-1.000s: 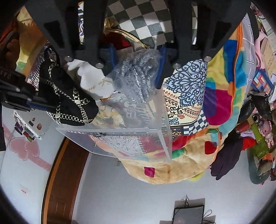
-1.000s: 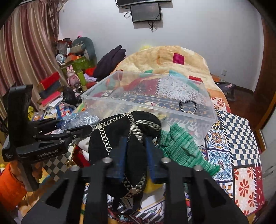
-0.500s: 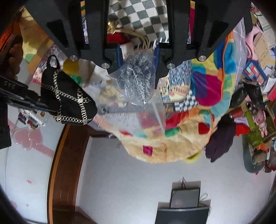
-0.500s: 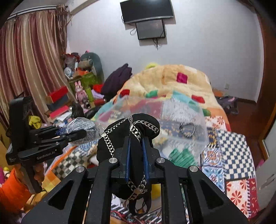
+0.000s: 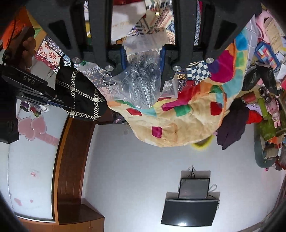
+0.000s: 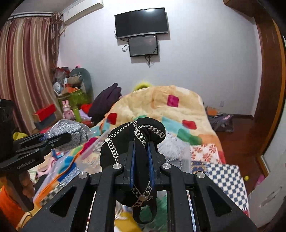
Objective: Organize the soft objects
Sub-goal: 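Drop the silver-item bag into the box with the left tool while the right tool drops the black hat in, then grasp the white cloth with the left tool while the right tool grasps the green knitted cloth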
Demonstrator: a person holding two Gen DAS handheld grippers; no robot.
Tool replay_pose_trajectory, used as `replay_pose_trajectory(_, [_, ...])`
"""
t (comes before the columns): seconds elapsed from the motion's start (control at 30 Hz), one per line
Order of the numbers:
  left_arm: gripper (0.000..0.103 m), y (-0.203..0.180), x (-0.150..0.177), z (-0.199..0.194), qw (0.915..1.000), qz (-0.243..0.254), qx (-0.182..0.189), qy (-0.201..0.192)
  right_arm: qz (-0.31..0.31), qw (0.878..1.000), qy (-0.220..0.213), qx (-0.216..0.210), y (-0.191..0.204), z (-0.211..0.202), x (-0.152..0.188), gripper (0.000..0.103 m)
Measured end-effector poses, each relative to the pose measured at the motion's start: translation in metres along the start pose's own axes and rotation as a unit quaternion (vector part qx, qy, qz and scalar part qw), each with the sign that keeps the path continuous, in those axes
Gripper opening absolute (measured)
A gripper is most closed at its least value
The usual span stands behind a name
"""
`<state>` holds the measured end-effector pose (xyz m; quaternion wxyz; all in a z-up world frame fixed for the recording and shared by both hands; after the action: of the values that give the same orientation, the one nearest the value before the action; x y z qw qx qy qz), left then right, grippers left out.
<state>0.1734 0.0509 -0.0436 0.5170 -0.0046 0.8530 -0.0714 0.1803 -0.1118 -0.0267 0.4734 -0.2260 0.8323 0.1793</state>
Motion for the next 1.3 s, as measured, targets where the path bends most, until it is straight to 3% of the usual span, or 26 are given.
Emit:
replay_pose_trajectory(0.37, [0.028, -0.008, 0.033, 0.08, 0.9944, 0.026, 0.003, 0.102, -0.014, 0.997, 0.068, 0.018, -0.016, 0.062, 0.02, 0.012])
replay_pose_trajectory(0.67, [0.03, -0.015, 0.052, 0.098, 0.9896, 0.045, 0.0, 0.137, -0.021, 0.992, 0.127, 0.014, -0.018, 0.087, 0.042, 0.017])
replay_pose_trajectory(0.8, [0.047, -0.014, 0.045, 0.089, 0.9914, 0.038, 0.002, 0.126, -0.027, 0.991, 0.131, 0.015, -0.019, 0.081, 0.043, 0.038])
replay_pose_trajectory(0.97, [0.063, -0.018, 0.029, 0.059, 0.9954, 0.049, -0.007, 0.082, -0.02, 0.995, 0.095, 0.014, -0.021, 0.057, 0.025, 0.05])
replay_pose_trajectory(1.1, [0.082, -0.023, 0.02, 0.033, 0.9974, 0.051, -0.014, 0.05, -0.014, 0.998, 0.063, 0.018, -0.026, 0.028, 0.014, 0.07])
replay_pose_trajectory(1.2, [0.091, -0.026, 0.022, 0.019, 0.9977, 0.049, -0.012, 0.045, -0.01, 0.998, 0.049, 0.025, -0.03, 0.009, 0.015, 0.078])
replay_pose_trajectory(1.3, [0.093, -0.029, 0.032, 0.011, 0.9974, 0.049, -0.006, 0.053, -0.006, 0.998, 0.053, 0.032, -0.034, -0.001, 0.024, 0.082])
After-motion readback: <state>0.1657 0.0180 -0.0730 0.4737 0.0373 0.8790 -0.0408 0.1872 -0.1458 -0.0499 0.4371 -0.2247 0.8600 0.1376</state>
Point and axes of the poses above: each gripper's, at about its wrist camera, not at the fingertips, and z roughly the way its jaws point, y to its left, x to its underside, the point moved 8 cm from there along z, roughly the way its jaws point, and after that the axes turned 2 degrees about -x, right-handed, at the moved point
